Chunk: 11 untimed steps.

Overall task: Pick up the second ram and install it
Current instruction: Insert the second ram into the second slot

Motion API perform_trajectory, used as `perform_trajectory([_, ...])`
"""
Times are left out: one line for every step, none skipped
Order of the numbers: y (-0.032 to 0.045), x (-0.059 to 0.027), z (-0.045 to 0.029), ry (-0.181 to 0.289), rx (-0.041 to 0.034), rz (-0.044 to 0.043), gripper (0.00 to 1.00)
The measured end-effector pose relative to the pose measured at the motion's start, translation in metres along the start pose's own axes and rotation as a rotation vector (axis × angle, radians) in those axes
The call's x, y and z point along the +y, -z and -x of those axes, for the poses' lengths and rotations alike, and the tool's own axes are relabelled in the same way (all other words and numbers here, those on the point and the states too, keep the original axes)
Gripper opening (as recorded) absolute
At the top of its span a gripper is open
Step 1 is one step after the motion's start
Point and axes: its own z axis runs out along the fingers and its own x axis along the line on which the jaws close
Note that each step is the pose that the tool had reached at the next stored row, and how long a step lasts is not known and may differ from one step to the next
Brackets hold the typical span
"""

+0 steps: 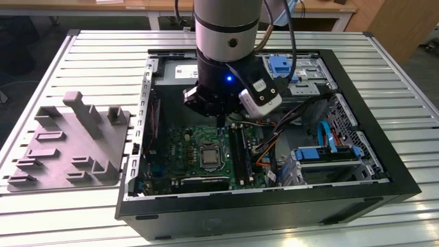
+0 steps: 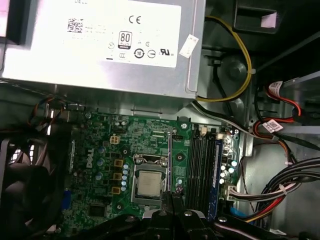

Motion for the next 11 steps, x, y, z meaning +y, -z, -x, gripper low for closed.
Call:
perform_trajectory([-0.0001, -0.0004, 0.0016, 0.0, 0.0, -0.0001, 0.11])
perform_trajectory([-0.0002, -0.0008, 0.0032, -0.001, 0.0, -0.0001, 0.11])
perform_trajectory([-0.0004, -0.0011, 0.0047, -0.002, 0.0, -0.0001, 0.11])
perform_trajectory([-0.0005, -0.0014, 0.0064, -0.002, -0.0001, -0.0001, 0.11])
perform_trajectory([-0.0006, -0.0017, 0.0081, -0.003, -0.0002, 0.0, 0.11])
perform_trajectory([-0.0008, -0.002, 0.0099, -0.004, -0.0002, 0.0002, 0.11])
perform_trajectory([-0.0009, -0.0022, 0.0118, -0.004, -0.0003, 0.0001, 0.11])
perform_trajectory([-0.001, -0.0025, 0.0136, -0.005, -0.0002, -0.0001, 0.11])
perform_trajectory([-0.0011, -0.0027, 0.0158, -0.006, -0.0003, -0.0001, 0.11])
perform_trajectory([-0.0012, -0.0029, 0.0177, -0.006, -0.0003, -0.0001, 0.11])
perform_trajectory([-0.0014, -0.0031, 0.0197, -0.007, -0.0003, -0.0001, 0.11])
